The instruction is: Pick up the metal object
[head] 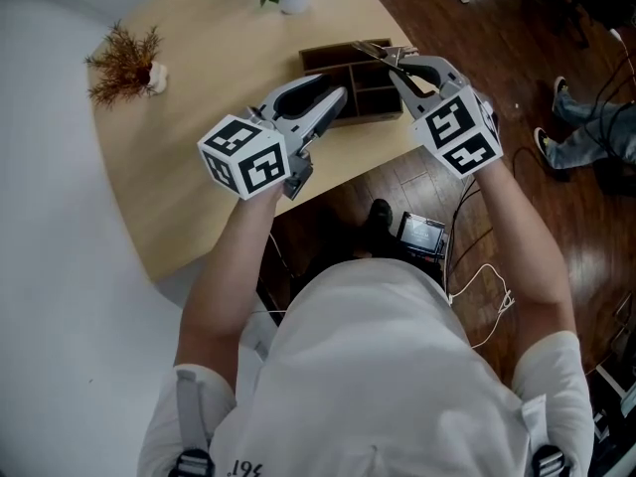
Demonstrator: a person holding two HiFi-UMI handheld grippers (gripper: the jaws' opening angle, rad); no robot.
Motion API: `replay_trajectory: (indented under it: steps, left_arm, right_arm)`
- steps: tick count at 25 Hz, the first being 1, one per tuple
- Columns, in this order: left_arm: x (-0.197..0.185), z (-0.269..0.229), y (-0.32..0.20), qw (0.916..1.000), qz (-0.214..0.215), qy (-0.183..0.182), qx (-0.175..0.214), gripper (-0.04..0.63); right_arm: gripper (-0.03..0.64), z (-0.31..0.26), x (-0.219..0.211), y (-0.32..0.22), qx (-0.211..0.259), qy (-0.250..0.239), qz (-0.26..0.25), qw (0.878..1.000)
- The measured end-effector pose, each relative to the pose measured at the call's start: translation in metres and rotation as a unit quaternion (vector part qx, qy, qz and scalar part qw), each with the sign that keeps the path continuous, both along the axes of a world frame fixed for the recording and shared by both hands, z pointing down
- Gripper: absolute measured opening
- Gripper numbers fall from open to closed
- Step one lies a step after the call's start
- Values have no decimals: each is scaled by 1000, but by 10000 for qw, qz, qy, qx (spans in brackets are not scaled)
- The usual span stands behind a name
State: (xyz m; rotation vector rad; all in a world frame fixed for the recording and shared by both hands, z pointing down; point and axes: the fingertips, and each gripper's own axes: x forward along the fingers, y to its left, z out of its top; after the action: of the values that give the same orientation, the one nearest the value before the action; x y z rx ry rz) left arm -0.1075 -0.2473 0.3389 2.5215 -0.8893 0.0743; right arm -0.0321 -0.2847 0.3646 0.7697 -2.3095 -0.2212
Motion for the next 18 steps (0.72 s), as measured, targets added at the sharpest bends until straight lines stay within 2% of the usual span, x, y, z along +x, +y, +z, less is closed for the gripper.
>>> replay_trajectory:
  steps: [8,18]
  left_arm:
    - [-1,-36,18,9990,-66,181,393,106]
    - [0,-55,54,9980,-118,425,447,106]
  right_arm:
    - [11,-38,4,18,153,-465,176,9986]
    - [11,-62,16,48,227,-860,371,9953]
